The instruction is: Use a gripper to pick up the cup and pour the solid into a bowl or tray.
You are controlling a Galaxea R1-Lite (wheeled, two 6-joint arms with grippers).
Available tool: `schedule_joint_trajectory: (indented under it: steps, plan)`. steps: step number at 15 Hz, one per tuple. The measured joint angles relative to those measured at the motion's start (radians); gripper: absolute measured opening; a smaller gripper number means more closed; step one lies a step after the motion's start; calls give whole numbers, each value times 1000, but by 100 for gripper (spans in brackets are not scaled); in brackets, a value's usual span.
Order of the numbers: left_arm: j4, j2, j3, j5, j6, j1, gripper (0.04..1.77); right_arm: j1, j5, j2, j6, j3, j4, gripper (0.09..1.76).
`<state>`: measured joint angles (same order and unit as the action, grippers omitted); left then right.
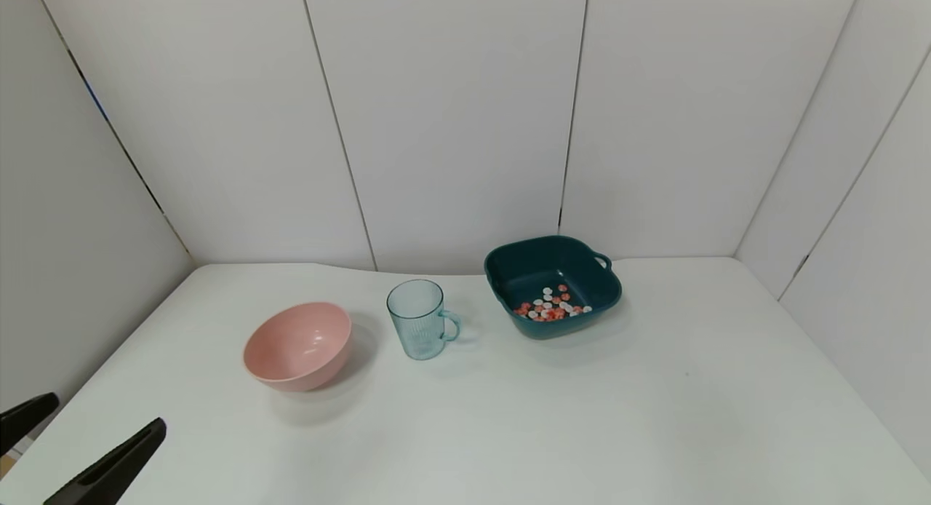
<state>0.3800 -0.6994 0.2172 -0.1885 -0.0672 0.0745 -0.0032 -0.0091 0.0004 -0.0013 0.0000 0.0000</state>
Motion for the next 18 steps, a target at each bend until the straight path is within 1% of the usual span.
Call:
schedule_joint_trajectory:
  steps: [2,3,4,5,10,13,16,18]
  plan:
    - [-19,94,-9,0,-10,27,172,0,0,0,0,0,0,171]
    - [-51,137,-11,1,-11,31,172,0,0,0,0,0,0,171]
    - [-104,182,-11,3,-12,30,172,0,0,0,0,0,0,171]
    - [-146,221,-7,5,-13,20,172,0,0,0,0,0,0,171]
    - [-272,412,4,15,-23,-25,172,0,0,0,0,0,0,171]
    - [-301,500,3,25,-34,-55,172,0,0,0,0,0,0,171]
    - [-392,594,19,28,-37,-71,172,0,0,0,0,0,0,171]
    - [-401,646,22,30,-37,-74,172,0,0,0,0,0,0,171]
